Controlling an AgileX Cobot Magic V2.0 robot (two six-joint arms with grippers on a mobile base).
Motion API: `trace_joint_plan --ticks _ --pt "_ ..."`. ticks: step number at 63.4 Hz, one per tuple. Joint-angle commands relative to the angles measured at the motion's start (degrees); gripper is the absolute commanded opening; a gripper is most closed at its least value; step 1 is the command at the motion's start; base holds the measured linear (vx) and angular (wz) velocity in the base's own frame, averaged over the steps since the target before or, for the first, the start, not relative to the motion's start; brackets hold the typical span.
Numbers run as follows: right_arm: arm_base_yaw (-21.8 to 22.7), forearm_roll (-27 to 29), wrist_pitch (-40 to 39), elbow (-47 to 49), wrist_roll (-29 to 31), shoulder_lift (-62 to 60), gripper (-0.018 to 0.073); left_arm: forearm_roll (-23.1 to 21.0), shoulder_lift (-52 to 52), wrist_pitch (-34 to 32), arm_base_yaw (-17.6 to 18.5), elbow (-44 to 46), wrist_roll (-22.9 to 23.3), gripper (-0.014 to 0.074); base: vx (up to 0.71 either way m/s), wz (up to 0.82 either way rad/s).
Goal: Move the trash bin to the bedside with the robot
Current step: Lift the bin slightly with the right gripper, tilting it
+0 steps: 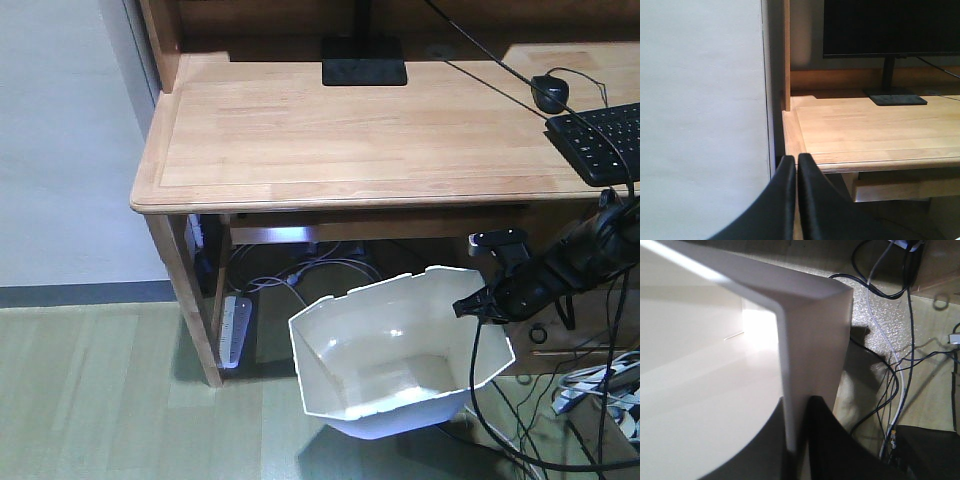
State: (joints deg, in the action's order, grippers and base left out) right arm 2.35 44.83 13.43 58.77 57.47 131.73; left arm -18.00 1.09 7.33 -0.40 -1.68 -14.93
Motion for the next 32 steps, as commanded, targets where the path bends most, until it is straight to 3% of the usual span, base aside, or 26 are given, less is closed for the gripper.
trace_joint_plan --ticks 1,32 --pt "0.3 2.7 2.6 1.2 -0.5 -4.1 -0.0003 -0.6 0.5 -3.8 0.2 -1.6 0.2 -0.0006 0.00 0.00" --pt "0.3 2.7 2.6 1.2 -0.5 -4.1 -0.0003 -0.6 0.5 -3.8 0.2 -1.6 0.2 -0.0006 0.00 0.00"
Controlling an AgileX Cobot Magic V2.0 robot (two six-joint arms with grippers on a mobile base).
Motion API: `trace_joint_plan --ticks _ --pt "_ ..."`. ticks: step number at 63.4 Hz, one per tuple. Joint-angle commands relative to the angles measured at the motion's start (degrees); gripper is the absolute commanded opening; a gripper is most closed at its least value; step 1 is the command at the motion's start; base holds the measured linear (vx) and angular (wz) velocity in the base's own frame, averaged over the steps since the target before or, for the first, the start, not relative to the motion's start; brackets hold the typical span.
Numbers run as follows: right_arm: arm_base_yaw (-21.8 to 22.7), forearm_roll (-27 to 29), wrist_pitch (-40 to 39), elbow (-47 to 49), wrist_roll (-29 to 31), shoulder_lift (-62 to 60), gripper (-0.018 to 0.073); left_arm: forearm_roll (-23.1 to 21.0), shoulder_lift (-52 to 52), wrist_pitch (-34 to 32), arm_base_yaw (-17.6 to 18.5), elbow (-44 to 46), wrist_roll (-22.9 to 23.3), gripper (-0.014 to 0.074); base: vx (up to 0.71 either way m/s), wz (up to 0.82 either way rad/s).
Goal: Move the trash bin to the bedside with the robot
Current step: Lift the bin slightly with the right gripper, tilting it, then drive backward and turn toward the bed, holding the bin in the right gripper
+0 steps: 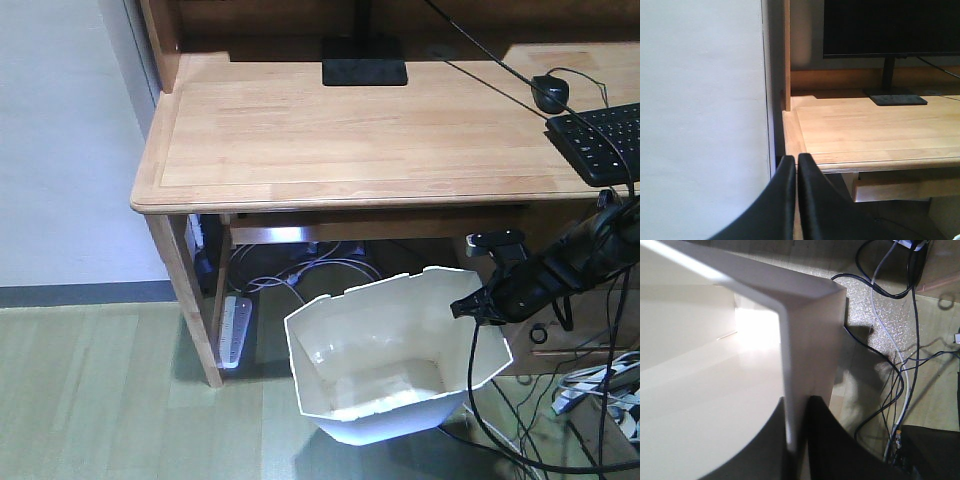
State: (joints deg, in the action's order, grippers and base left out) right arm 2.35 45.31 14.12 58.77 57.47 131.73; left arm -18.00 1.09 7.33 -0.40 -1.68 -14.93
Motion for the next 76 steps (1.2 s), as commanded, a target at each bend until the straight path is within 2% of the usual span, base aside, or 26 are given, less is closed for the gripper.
trace_joint_plan --ticks 1,44,76 --pt "0.3 2.2 1.9 1.2 -0.5 -4.1 -0.0003 -0.6 0.5 -3.8 0.2 -1.6 0.2 -0.0006 0.00 0.00" --pt "0.3 2.2 1.9 1.2 -0.5 -4.1 -0.0003 -0.6 0.5 -3.8 0.2 -1.6 0.2 -0.0006 -0.02 0.08" --pt "0.3 2.2 1.8 1.2 -0.5 -4.1 -0.0003 -0.6 0.5 -3.8 0.2 -1.6 0.2 -0.0006 -0.09 0.44"
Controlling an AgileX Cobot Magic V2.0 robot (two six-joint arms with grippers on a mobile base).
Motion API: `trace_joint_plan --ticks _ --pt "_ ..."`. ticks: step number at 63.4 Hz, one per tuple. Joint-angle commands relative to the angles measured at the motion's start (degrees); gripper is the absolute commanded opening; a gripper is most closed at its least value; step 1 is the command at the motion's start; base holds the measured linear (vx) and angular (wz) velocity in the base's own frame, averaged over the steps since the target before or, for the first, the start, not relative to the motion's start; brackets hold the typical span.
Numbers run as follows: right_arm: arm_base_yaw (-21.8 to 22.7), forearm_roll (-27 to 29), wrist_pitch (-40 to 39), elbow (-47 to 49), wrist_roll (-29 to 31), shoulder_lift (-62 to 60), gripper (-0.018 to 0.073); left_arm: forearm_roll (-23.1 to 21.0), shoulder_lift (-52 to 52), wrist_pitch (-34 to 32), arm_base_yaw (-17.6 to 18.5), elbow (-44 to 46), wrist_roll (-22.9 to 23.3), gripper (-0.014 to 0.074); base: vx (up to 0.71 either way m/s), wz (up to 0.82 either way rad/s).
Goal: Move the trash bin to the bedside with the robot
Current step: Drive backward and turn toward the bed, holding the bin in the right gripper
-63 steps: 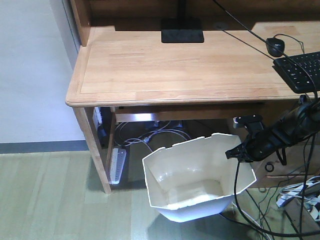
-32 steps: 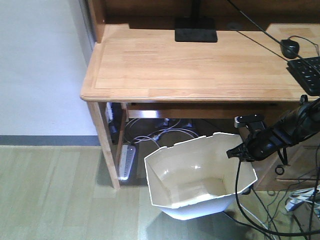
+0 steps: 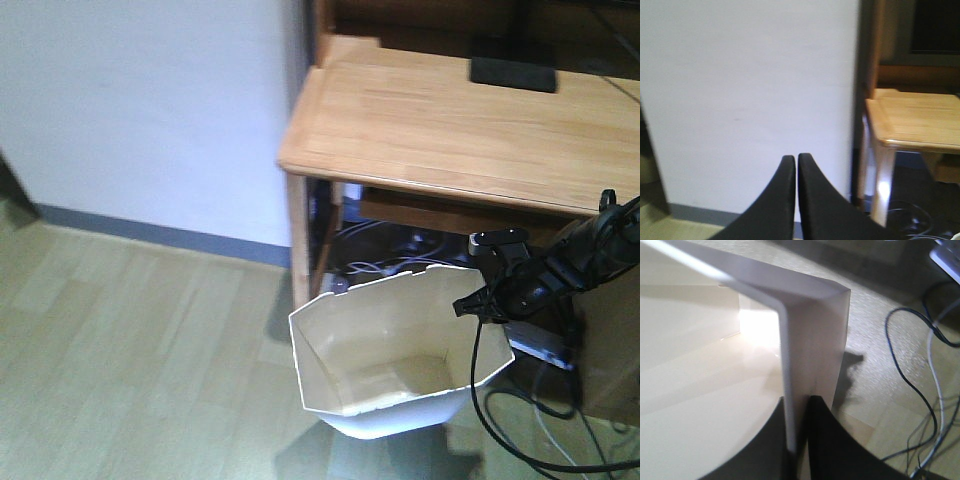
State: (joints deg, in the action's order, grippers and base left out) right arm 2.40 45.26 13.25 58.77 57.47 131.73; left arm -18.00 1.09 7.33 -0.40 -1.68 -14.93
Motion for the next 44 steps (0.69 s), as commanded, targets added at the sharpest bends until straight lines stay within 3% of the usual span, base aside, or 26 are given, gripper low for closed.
trace_joint_plan --ticks 1,44 --pt "0.2 2.2 2.7 1.2 -0.5 -4.1 -0.0003 -0.6 0.5 -3.8 0.2 -1.6 0.2 -0.0006 -0.11 0.63" --pt "0.2 2.2 2.7 1.2 -0.5 -4.1 -0.0003 -0.6 0.5 -3.8 0.2 -1.6 0.2 -0.0006 -0.08 0.66"
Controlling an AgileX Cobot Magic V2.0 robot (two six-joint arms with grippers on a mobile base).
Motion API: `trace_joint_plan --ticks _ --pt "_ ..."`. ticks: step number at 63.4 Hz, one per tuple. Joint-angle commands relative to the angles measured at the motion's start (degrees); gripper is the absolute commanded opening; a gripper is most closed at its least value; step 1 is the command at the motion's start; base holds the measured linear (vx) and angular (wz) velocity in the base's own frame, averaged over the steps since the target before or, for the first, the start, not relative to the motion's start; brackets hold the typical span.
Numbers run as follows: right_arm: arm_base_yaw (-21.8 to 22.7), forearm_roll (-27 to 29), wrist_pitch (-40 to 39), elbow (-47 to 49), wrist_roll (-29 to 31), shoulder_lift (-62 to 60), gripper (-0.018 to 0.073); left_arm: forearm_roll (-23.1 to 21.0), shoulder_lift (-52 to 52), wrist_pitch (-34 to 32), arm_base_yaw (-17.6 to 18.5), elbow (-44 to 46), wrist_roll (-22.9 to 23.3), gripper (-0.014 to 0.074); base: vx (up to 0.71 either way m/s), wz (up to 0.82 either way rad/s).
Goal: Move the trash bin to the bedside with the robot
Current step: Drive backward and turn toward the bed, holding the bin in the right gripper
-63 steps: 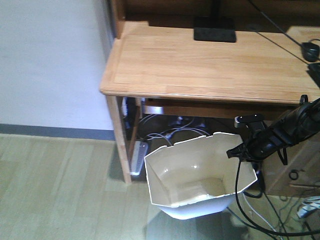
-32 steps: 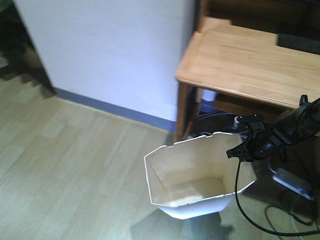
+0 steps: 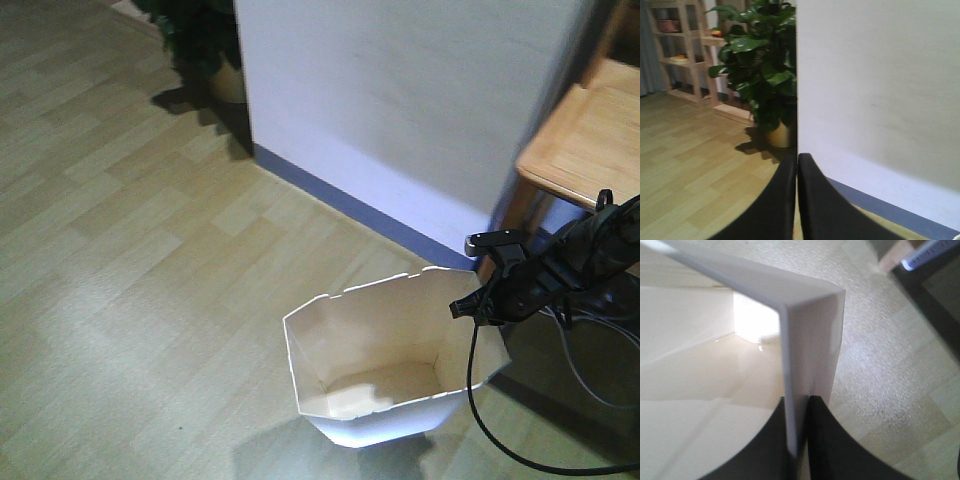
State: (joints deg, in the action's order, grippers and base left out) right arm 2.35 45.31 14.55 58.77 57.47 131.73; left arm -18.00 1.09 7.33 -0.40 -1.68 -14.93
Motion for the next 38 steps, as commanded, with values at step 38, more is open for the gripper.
trace_joint_plan --ticks 38 --pt "0.3 2.2 1.5 1.2 -0.5 -4.1 -0.0003 -0.6 0.5 -3.8 0.2 -1.6 0.2 -0.0006 0.11 0.48"
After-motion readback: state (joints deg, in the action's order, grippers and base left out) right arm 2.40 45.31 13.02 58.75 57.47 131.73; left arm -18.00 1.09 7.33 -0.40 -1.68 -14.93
